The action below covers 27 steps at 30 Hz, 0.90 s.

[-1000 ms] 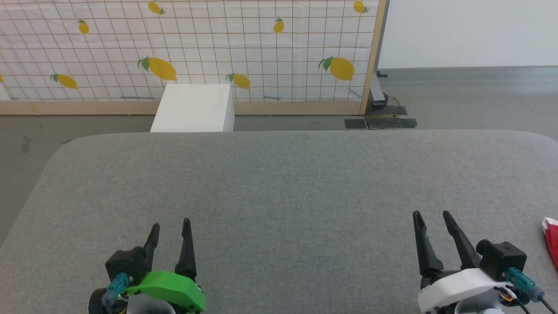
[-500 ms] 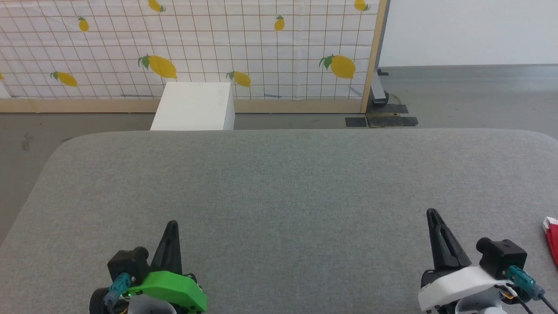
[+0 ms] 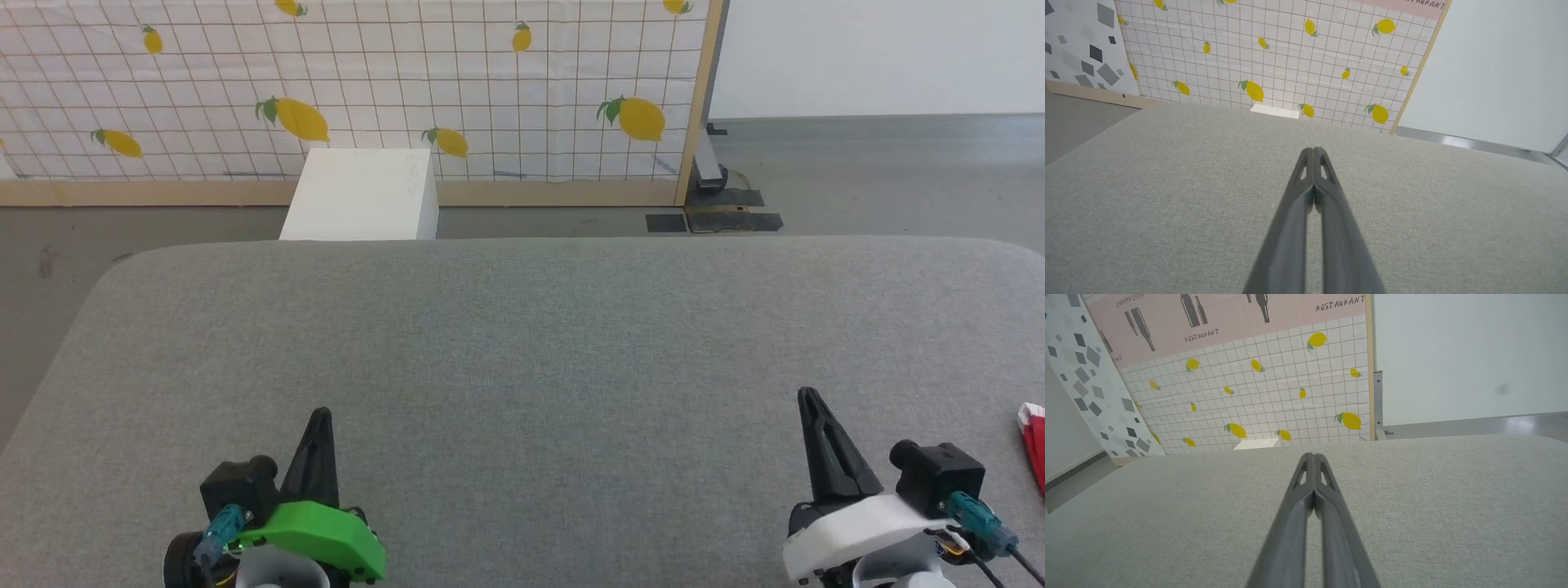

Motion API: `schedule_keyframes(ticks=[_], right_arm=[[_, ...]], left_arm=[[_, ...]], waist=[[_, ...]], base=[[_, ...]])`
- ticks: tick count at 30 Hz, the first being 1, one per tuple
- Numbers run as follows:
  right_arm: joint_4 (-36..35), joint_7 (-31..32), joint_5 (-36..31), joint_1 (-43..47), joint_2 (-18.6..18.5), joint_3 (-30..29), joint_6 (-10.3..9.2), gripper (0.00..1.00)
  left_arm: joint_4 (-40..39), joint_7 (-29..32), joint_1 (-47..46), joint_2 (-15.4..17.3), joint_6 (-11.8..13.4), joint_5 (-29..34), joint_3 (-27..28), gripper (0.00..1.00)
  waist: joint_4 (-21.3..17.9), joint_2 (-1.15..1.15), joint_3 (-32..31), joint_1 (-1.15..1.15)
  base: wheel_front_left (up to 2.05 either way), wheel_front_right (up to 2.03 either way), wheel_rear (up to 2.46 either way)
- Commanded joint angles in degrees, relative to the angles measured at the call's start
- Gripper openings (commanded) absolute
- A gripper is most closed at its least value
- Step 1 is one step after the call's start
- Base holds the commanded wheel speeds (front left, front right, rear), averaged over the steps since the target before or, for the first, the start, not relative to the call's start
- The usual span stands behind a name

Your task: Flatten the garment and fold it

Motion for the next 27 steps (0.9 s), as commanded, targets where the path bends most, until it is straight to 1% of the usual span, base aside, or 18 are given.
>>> schedule_keyframes(ticks=[1, 27], right_arm=[[-0.6, 0.4, -0.7, 0.0, 0.0, 0.0, -0.01, 0.00], [-3.1, 3.0, -3.5, 0.0, 0.0, -0.2, -0.03, 0.00]], left_arm=[[-0.5, 0.3, 0.2, -0.4, -0.5, 1.3, 0.4, 0.00], [-3.2, 3.3, 0.5, -1.6, -1.5, 6.1, 2.6, 0.00]], waist=[[0.0, 0.00, 0.1, 0.00], [-0.3, 0.00, 0.9, 0.00]], base=[[0.00, 0.00, 0.00], [0.00, 0.00, 0.00]])
